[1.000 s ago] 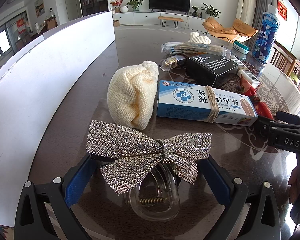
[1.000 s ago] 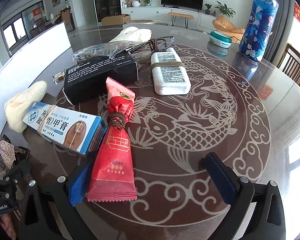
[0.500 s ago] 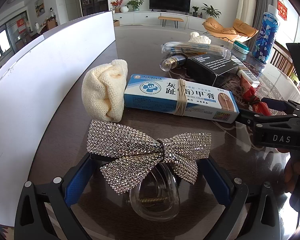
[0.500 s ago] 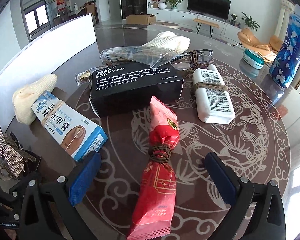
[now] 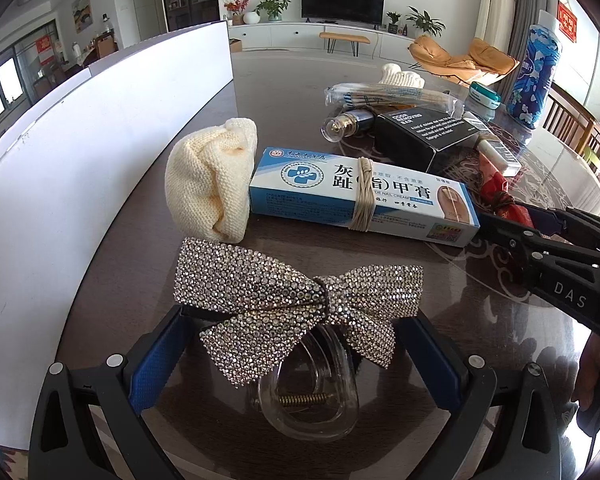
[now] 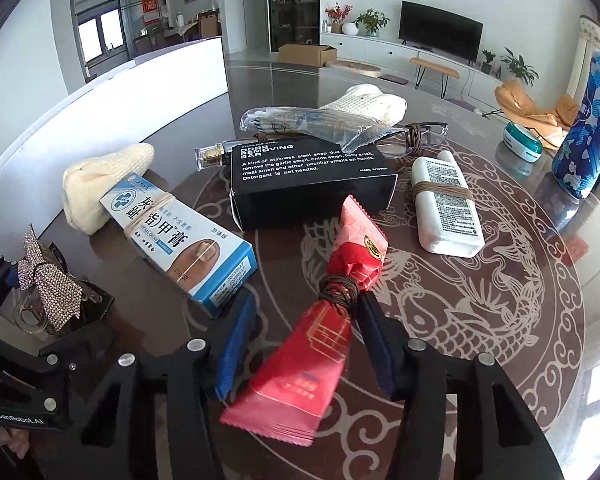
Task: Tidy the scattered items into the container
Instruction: 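Grasp the red snack packet with the right gripper and lift it, then carry the bow clip and red packet toward the white box with both tools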
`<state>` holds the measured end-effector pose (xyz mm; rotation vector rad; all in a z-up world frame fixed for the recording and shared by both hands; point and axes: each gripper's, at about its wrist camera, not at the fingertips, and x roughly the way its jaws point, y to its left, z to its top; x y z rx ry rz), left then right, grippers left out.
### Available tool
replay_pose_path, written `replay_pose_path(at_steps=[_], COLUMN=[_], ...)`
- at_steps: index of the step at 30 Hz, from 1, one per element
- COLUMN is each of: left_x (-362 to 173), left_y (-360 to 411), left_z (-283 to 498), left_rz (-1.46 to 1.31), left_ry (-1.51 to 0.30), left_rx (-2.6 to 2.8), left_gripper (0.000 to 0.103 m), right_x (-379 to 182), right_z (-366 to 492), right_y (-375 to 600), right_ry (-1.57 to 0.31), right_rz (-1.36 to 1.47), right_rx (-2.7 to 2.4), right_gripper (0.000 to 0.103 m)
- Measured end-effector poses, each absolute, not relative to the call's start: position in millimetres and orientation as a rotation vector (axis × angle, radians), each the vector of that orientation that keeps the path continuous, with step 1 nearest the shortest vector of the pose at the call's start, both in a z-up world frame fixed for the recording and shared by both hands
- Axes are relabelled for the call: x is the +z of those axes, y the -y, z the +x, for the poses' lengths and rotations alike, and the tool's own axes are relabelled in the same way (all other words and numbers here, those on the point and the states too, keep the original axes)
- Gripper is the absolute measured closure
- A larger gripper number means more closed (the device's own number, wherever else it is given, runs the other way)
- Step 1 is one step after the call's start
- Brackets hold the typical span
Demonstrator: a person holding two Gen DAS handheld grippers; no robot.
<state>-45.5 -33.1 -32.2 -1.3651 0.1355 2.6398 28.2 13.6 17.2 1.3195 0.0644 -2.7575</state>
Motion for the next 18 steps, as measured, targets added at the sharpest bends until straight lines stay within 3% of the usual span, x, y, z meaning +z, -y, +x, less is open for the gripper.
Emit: replay_pose_path(at_steps=[2, 4, 5, 7, 11, 15, 18], left_x=[-32, -32, -30, -28, -25, -25, -25], left_y=[31, 26, 24, 20, 16, 15, 18], left_z=[-46, -45, -41, -32, -8, 15, 14], left_rz=[-1.365, -1.346, -1.314, -1.25, -1.201, -1.195, -1.232], left_ry=[-0.145, -0.168, -0.178, -0.202, -0.238, -0.268, -0.249], left_rx=[2.627, 2.6, 2.593, 2.572, 2.518, 2.479, 2.505], left_gripper=[0.0, 0.001, 0.013, 0.028, 0.044, 0.044, 0.035], right_x=[18, 18, 19, 19, 20, 20, 21], right_z=[33, 41, 47, 64, 107, 143, 149], right_y=[-16, -20, -22, -24, -36, -49, -49], right_ry=[-0.046, -0.027, -0.025, -0.033, -0.038, -0.033, -0.088], right_rz=[1.315, 1.309, 1.308, 1.304, 1.297, 1.306, 1.319], right_rx=[-2.759, -2.751, -2.747, -2.736, -2.712, -2.702, -2.68], right_gripper=[0.077, 0.077, 0.077, 0.077, 0.077, 0.077, 0.075])
